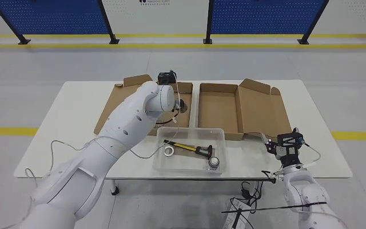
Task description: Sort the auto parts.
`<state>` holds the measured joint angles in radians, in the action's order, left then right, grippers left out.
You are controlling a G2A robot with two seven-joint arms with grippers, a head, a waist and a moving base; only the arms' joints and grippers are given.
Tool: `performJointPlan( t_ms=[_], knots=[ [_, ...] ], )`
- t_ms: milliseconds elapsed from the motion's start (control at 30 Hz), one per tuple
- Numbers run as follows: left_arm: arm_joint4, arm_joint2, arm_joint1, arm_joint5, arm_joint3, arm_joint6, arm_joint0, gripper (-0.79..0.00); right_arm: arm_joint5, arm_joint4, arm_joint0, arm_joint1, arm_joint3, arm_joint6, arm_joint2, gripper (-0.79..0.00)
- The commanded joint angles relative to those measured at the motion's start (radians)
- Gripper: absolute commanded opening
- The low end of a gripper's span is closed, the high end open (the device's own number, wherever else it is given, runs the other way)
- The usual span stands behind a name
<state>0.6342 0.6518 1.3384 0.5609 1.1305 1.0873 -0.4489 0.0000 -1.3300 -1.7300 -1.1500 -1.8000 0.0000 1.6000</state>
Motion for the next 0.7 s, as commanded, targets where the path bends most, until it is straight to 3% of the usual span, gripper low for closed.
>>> performJointPlan(
  t_ms=[0, 233, 667],
  knots=[
    [-0.018, -0.014, 0.015, 0.004, -0.044, 0.011, 0.018, -0.785, 0.000, 0.000, 0.000, 0.000, 0.000, 0.000, 0.000, 0.000],
    [-0.044, -0.063, 0.070, -0.020, -0.191, 0.010, 0.072, -0.785, 0.000, 0.000, 0.000, 0.000, 0.000, 0.000, 0.000, 0.000],
    [-0.095, -0.108, 0.147, -0.077, -0.350, 0.001, 0.099, -0.785, 0.000, 0.000, 0.000, 0.000, 0.000, 0.000, 0.000, 0.000]
  ],
)
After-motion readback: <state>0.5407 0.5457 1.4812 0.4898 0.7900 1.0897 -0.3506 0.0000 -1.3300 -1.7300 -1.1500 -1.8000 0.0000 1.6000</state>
